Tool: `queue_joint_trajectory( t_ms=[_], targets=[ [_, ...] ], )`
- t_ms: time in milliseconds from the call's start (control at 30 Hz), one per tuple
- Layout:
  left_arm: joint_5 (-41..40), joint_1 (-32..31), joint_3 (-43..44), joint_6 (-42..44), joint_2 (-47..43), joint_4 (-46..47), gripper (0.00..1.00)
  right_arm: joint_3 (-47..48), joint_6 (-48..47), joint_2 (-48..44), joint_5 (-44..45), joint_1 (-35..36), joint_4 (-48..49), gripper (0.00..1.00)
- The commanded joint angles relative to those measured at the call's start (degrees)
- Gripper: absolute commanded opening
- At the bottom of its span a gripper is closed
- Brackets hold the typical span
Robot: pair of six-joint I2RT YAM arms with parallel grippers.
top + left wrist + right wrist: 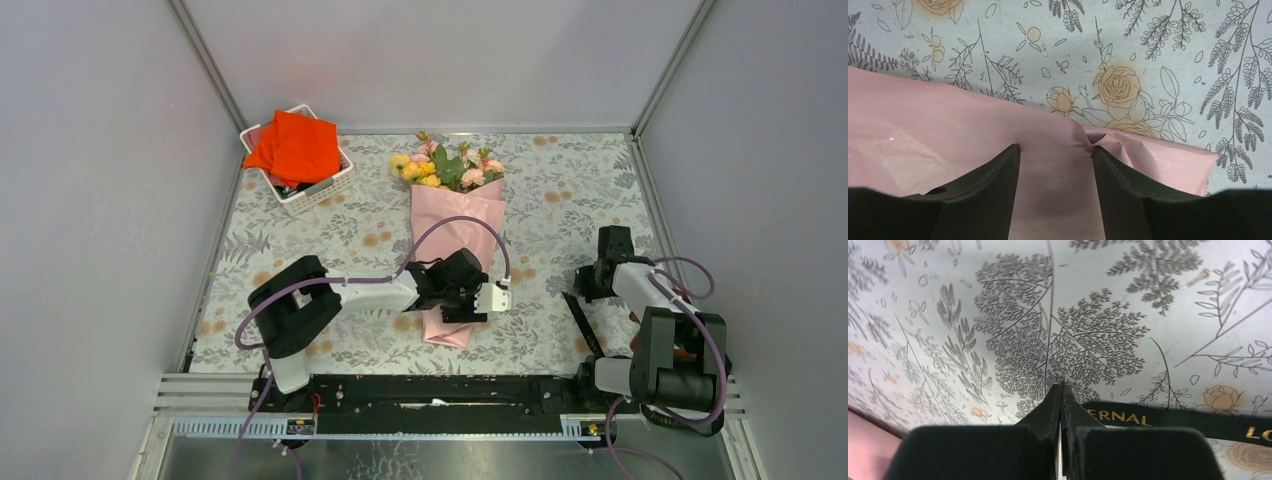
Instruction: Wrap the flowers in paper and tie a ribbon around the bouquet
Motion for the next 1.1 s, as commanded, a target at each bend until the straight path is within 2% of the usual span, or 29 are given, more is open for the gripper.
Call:
queue_joint_trajectory(
  t_ms=[0, 100, 133, 233, 300, 333, 367, 400, 467, 533, 633, 700, 767, 867, 933, 1067],
  targets=[
    [-1.06, -0.08, -1.29, 0.96, 4.31, -4.44, 0.63, 4.78, -12.08, 0.33, -1.22, 0.85, 1.1, 0.0],
    [-1.65, -0.09, -1.24, 0.83, 4.52, -4.57, 0.63, 8.88, -19.89, -0.73, 1.84, 0.85, -3.12, 0.0],
    [-1.88, -0.08, -1.26, 0.81, 4.55, -4.46, 0.63, 9.71, -22.02, -1.57, 2.76, 0.85, -4.41, 0.05],
    [-2.21, -0.08, -1.41, 0.67, 4.51, -4.24, 0.63, 11.92, -33.16, -3.85, -0.79, 0.85, -7.06, 0.31],
    [-2.13, -0.13, -1.46, 0.6, 4.64, -4.25, 0.63, 13.44, -40.15, -4.47, -3.32, 0.85, -9.08, 0.45],
    [-2.06, -0.09, -1.5, 0.56, 4.75, -4.3, 0.63, 14.26, -46.97, -4.67, -7.65, 0.85, -8.05, 0.51],
    [-1.93, -0.13, -1.53, 0.54, 4.94, -4.26, 0.63, 16.43, -56.19, -4.65, -14.29, 0.85, -7.96, 0.62],
    [-1.63, -0.09, -1.68, 0.47, 5.09, -4.21, 0.63, 20.13, -66.8, -4.04, -19.3, 0.85, -10.27, 0.66],
    [-0.72, -0.08, -1.76, 0.11, 5.17, -4.22, 0.63, 28.87, -77.6, -1.44, -16.55, 0.85, -14.34, 0.69],
    [0.29, -0.08, -1.53, -0.52, 5.36, -4.3, 0.63, 34.63, -81.18, 1.81, -12.04, 0.85, -14.98, 0.69],
    [1.2, -0.08, -1.53, -0.89, 5.1, -4.68, 0.63, 34.64, -94.22, 4.21, -28.28, 1.05, -17.8, 0.73],
    [1.54, -0.08, -1.84, -1.01, 4.98, -4.61, 0.63, 31.31, -104.34, 4.59, -35.5, 1.66, -22.31, 0.76],
    [2.19, -0.08, -1.99, -1.1, 4.63, -4.86, 0.63, 27.21, -112.1, 4.37, -30.67, 3.65, -24.46, 0.77],
    [4.32, 0.41, -2.42, -1.44, 3.88, -4.89, 0.63, 19.89, -117.42, 3.82, -19.54, 7.7, -28.05, 0.81],
    [6.61, 1.31, -2.53, -2.17, 3.2, -4.7, 0.63, 15.31, -118.59, 3.35, -14.33, 10.13, -30.09, 0.84],
    [9.98, 3.97, -2.58, -3.22, 2.23, -4.27, 0.63, 9.32, -118.88, 2.08, -4.49, 10.29, -30.67, 0.92]
  ],
)
